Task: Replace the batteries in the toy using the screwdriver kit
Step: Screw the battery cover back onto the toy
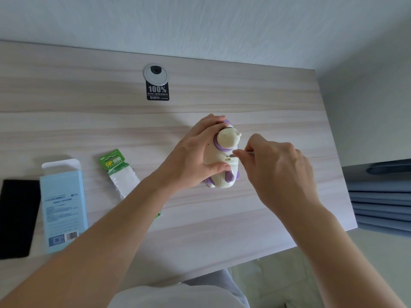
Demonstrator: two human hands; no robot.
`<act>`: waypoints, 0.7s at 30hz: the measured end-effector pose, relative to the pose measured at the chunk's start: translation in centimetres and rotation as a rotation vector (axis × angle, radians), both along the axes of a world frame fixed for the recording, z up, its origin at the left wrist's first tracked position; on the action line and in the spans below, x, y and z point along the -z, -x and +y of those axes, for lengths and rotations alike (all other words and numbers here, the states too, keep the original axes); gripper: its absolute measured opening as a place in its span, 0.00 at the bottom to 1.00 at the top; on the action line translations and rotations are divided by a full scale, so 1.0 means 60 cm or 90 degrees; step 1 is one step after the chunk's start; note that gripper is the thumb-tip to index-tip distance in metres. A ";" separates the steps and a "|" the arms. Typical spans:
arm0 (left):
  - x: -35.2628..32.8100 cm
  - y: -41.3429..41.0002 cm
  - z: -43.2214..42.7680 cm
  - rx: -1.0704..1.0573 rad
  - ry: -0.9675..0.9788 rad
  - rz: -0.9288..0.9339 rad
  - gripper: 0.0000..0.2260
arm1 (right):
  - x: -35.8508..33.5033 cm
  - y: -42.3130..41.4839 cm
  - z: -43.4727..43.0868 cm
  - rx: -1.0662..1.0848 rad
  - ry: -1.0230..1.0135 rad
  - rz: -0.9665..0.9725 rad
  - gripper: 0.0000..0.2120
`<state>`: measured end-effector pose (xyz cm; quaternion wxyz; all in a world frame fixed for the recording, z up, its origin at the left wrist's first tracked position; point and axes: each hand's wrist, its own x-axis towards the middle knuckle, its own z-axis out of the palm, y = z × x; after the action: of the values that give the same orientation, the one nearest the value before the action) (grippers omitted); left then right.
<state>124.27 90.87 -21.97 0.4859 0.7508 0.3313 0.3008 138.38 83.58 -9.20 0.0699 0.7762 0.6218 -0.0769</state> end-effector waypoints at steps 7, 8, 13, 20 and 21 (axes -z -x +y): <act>0.003 -0.001 0.001 0.002 0.001 -0.007 0.33 | 0.004 -0.011 -0.009 -0.021 -0.055 0.110 0.05; 0.003 -0.001 0.001 0.002 0.002 -0.009 0.33 | 0.007 -0.012 -0.012 -0.039 -0.064 0.100 0.04; 0.003 0.000 0.002 -0.001 0.003 -0.014 0.33 | 0.013 -0.008 -0.012 -0.051 -0.115 0.063 0.05; 0.004 -0.003 0.000 -0.004 -0.005 -0.007 0.33 | 0.007 -0.008 0.001 -0.016 -0.057 0.071 0.12; 0.004 -0.004 0.001 -0.001 -0.008 -0.007 0.33 | 0.003 -0.009 0.002 -0.023 -0.055 0.100 0.08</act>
<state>124.50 90.92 -22.19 0.4830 0.7518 0.3273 0.3072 138.90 83.68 -9.38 -0.0112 0.7589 0.6419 -0.1090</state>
